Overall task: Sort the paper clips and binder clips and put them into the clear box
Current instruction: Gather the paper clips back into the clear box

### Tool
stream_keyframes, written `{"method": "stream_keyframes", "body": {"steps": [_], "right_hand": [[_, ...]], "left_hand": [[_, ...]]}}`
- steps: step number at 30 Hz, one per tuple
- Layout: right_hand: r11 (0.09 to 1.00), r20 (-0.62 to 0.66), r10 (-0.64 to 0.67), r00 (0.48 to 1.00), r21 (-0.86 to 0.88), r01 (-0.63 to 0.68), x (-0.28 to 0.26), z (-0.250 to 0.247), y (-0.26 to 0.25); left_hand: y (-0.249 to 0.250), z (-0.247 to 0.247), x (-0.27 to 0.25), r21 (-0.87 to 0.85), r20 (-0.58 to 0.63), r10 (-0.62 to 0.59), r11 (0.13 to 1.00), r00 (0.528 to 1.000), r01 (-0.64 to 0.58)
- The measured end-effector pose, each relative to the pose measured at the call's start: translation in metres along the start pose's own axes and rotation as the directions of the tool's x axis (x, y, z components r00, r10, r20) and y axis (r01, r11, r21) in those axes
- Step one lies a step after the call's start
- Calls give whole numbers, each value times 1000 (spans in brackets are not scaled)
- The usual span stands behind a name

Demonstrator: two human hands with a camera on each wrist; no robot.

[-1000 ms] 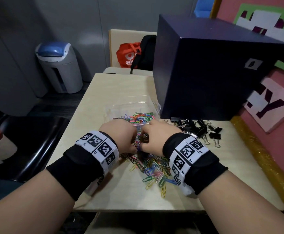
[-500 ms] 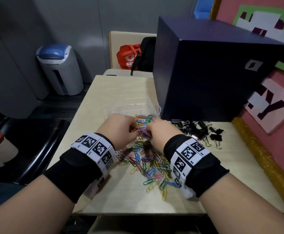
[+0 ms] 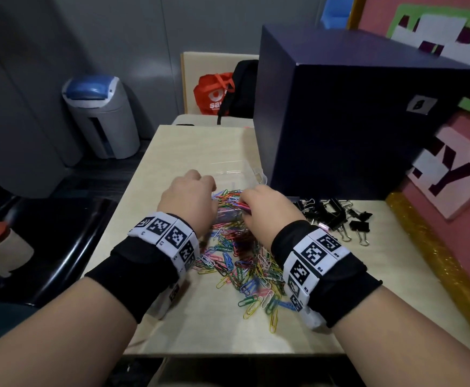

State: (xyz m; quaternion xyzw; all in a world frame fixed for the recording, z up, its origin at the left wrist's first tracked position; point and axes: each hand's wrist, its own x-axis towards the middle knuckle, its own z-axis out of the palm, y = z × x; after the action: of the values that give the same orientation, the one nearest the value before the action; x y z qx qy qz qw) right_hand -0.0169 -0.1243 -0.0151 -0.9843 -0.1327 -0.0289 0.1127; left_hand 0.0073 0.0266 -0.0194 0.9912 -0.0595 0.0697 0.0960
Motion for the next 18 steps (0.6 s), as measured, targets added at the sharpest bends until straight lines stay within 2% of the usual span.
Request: {"method": "stream_keyframes", "body": {"steps": [5,10,12,16,18], "right_hand": [[998,-104,1,995,58,5,-1,-2,1],[995,-189,12,982,99,7,-1,-4,1],[993,-173,13,985,114,7,0,-5,0],[997,-34,19,999,82,-16,5,-3,2],[999,-31,13,999,49,-11,4,-2,2]], "left_hand": [[6,-1,-9,101,172,115,986,978,-134],[3,-3,-15,96,239,208,967,949,-236],[2,-3,-16,78,247,216,967,945,-241],[0,-3,-18,66,248,204,972,947,-226],[1,-4,-18,64,219,191,976,957,-209]]}}
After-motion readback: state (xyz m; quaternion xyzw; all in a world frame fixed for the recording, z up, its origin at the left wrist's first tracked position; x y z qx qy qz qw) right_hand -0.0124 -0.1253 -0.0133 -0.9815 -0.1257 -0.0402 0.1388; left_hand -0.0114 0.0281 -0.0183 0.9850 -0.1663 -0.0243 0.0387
